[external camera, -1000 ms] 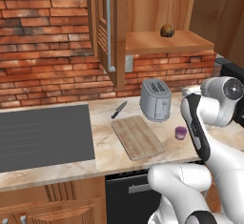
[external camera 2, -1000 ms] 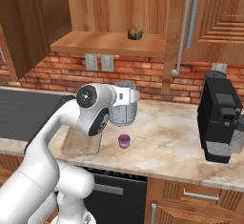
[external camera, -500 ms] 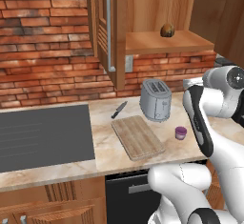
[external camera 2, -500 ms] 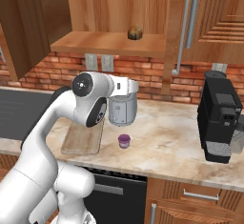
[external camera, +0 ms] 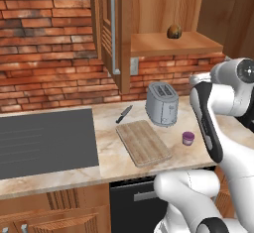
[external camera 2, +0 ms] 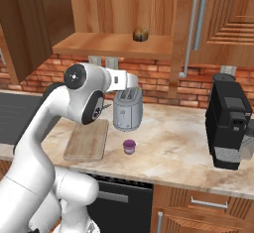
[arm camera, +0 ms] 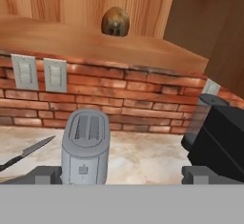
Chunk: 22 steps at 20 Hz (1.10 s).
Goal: Pick the bread, place it on the cutting board, pick the jam, place it on the counter, and close the cabinet.
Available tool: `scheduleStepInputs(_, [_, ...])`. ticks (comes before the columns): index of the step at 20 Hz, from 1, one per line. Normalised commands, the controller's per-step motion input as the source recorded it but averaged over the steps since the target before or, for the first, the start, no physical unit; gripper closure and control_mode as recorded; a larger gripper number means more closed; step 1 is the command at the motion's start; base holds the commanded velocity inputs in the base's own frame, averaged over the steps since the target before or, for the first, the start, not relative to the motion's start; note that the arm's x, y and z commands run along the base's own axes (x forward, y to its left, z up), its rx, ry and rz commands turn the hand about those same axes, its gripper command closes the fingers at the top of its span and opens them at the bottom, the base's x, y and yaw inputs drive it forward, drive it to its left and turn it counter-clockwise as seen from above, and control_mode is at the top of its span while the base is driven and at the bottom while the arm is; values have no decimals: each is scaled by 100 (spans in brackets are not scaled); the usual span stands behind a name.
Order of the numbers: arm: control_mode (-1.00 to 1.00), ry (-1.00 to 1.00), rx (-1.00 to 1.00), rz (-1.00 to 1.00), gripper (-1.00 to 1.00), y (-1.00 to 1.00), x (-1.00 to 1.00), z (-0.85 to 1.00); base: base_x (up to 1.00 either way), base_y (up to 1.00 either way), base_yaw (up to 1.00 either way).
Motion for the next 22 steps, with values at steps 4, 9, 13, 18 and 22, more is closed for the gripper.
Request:
scheduleStepInputs(4, [-100,0,0,0,-100,20,-3,23,0,0,0])
scheduleStepInputs(9, [-100,0,0,0,-100,15,-4,25,0,0,0])
scheduleStepInputs(13, [-100,0,0,0,-100,13,-1,28,0,0,0])
scheduleStepInputs(18, [-100,0,1,0,-100,8,0,27,0,0,0])
scheduleStepInputs(22, [-100,2,0,0,-100,7,0,17,0,0,0])
